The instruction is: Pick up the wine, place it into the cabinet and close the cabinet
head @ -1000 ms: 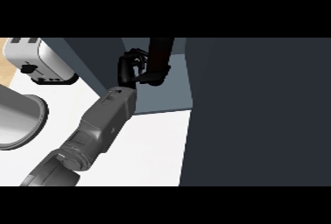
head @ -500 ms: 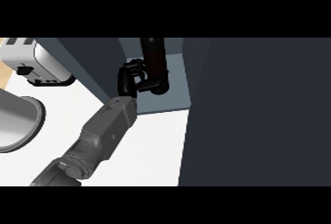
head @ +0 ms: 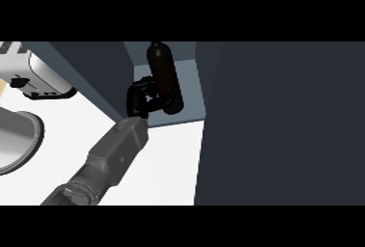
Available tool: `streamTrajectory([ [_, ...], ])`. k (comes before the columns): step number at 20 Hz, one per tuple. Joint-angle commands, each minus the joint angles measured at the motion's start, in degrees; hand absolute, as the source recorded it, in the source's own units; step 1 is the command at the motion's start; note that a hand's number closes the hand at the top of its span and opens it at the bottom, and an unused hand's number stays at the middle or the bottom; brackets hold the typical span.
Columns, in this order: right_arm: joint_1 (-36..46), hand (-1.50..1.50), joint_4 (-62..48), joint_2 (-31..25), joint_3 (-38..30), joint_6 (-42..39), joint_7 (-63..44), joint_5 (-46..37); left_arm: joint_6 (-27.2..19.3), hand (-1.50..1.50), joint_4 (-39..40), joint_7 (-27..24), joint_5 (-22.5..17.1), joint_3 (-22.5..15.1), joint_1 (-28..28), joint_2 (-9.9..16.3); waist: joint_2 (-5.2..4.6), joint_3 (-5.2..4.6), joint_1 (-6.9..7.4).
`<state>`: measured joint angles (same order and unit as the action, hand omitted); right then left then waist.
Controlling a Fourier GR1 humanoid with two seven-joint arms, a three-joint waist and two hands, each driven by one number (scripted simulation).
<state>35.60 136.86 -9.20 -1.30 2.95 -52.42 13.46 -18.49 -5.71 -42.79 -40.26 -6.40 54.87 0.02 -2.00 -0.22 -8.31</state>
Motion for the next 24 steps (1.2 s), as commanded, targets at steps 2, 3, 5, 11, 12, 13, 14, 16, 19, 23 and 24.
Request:
streamTrajectory([
  [2,2.1,-1.50,0.5,0.2,-0.2,1.2,-1.5,1.3,3.0,1.50,-0.8,-1.3,-1.4,-1.2,-4.5,0.0,0.12,-0.10,-0.85],
  [3,0.9,-1.50,0.5,0.5,-0.1,0.2,0.0,1.5,2.4,1.50,-0.6,-1.3,-1.1,-2.1,-5.1,0.0,-0.11,-0.07,-1.58],
  [5,0.9,-1.50,1.2,0.6,0.3,0.5,-0.8,1.7,2.1,1.50,-1.5,-0.8,-2.0,-2.6,-5.5,0.0,0.22,-0.06,-1.67],
  [11,-0.4,-1.50,0.0,0.5,-0.4,-1.3,0.4,3.0,-1.5,1.50,-2.0,0.0,-3.1,-4.2,-4.8,0.0,-0.09,-0.02,-2.10],
  [12,1.5,-1.50,-0.8,0.9,-0.8,-0.7,0.6,3.5,-1.9,1.50,-2.2,-1.5,-3.7,-4.0,-6.0,0.0,-0.44,-0.11,-2.92],
  [13,0.8,-1.50,0.0,1.0,-0.2,-0.7,0.7,2.5,-1.3,1.50,-2.0,-1.4,-3.0,-5.0,-5.8,0.0,-0.30,-0.10,-2.17],
  [14,0.9,-1.50,1.6,1.2,1.0,0.1,-1.2,2.4,-2.2,1.50,-2.3,-0.9,-3.6,-4.7,-5.3,0.0,-0.03,-0.15,-2.69],
  [16,0.1,-1.50,-0.3,0.3,-1.7,-1.1,0.4,3.7,-3.3,1.50,-2.8,-0.6,-3.8,-5.4,-4.1,0.0,-0.18,-0.01,-1.98],
  [19,0.3,-1.50,-0.4,1.6,0.4,-0.5,1.0,2.0,-3.5,1.50,-3.7,-0.7,-5.0,-5.8,-4.3,0.0,-0.42,-0.13,-2.59],
  [23,-0.1,-1.50,0.2,0.5,-1.5,-0.8,0.3,2.8,-4.8,1.50,-4.5,2.5,-5.5,-7.8,-1.7,0.0,0.04,0.00,-1.77],
  [24,0.0,-1.50,-0.5,1.4,-0.3,-1.1,1.4,3.1,-6.6,1.50,-4.1,1.8,-6.1,-7.0,-0.6,0.0,-0.53,-0.03,-2.33],
])
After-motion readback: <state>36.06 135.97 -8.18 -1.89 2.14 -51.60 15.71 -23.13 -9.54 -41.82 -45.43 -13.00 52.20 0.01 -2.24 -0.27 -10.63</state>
